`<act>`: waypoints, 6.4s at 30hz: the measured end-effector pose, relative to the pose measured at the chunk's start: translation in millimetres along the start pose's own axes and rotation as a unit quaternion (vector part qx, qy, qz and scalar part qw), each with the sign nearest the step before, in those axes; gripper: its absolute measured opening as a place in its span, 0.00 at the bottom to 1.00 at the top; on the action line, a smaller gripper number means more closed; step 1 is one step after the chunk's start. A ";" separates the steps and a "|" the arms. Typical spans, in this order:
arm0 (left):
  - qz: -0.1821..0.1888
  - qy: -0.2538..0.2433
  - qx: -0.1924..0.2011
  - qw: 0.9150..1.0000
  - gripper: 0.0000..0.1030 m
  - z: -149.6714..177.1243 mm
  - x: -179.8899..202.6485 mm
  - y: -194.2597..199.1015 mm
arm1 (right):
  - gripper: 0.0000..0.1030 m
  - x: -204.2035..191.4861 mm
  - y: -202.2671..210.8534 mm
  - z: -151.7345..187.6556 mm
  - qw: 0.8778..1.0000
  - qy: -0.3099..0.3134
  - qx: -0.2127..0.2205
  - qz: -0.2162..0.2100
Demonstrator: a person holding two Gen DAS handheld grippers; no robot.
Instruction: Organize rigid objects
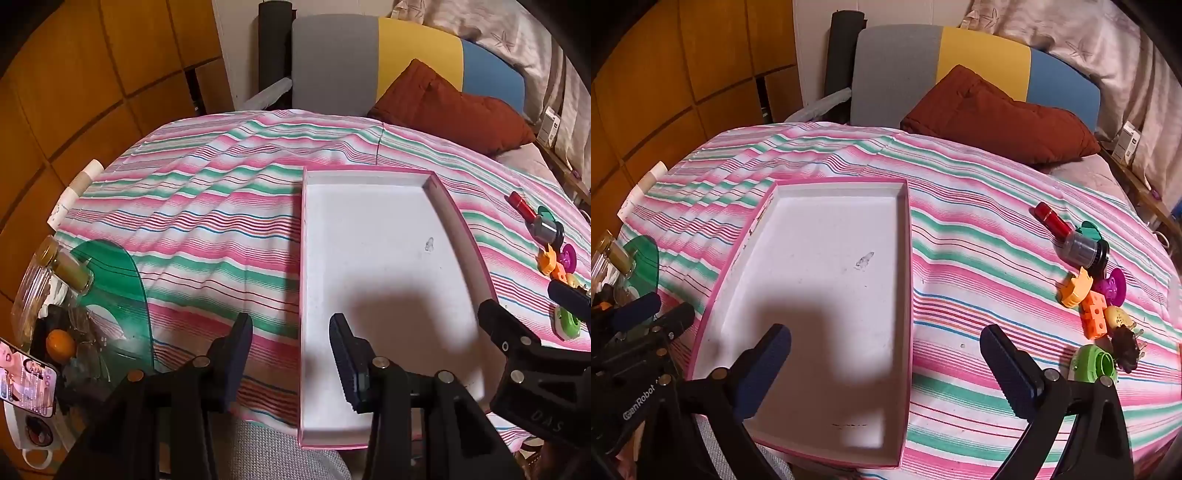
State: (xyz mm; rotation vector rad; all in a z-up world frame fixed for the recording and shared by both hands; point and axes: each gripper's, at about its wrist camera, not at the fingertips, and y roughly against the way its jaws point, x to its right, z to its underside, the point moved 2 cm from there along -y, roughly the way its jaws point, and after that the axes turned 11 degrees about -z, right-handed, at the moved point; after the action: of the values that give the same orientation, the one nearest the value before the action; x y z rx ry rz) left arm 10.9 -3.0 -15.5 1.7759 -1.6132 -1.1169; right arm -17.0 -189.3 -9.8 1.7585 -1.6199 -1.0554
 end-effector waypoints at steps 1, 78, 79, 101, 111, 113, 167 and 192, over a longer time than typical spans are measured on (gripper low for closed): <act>0.001 0.000 0.002 1.000 0.42 1.3 -1.1 0.6 | 1.00 0.1 -0.2 0.0 1.000 0.000 -0.001 -0.001; 0.116 -0.069 0.038 0.990 0.42 10.0 50.6 23.5 | 1.00 65.7 28.5 15.8 0.998 -0.045 0.016 0.030; 0.128 -0.075 0.039 0.988 0.42 10.6 56.1 26.5 | 1.00 71.5 29.9 17.5 0.998 -0.046 0.016 0.034; 0.278 -0.218 0.028 0.935 0.42 23.9 180.6 66.6 | 1.00 301.3 100.4 59.6 0.954 -0.235 0.098 0.157; 0.362 -0.270 0.023 0.892 0.60 27.4 269.9 87.9 | 1.00 324.4 100.4 77.0 0.937 -0.303 0.086 0.149; 0.366 -0.271 0.018 0.890 0.61 27.4 286.8 87.2 | 1.00 327.4 104.1 79.7 0.934 -0.309 0.094 0.155; 0.304 -0.195 0.036 0.932 0.67 16.4 283.6 42.7 | 0.55 315.4 45.9 76.8 0.957 -0.287 0.008 0.045; 0.328 -0.209 0.034 0.921 0.55 20.6 275.4 43.6 | 0.55 317.3 56.9 77.1 0.955 -0.291 0.028 0.053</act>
State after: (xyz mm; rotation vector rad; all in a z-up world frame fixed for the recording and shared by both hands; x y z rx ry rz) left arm -40.0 -274.5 -58.5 0.9098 -2.2825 -1.1447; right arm -119.1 -499.1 -68.7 1.4448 -2.0746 -1.5905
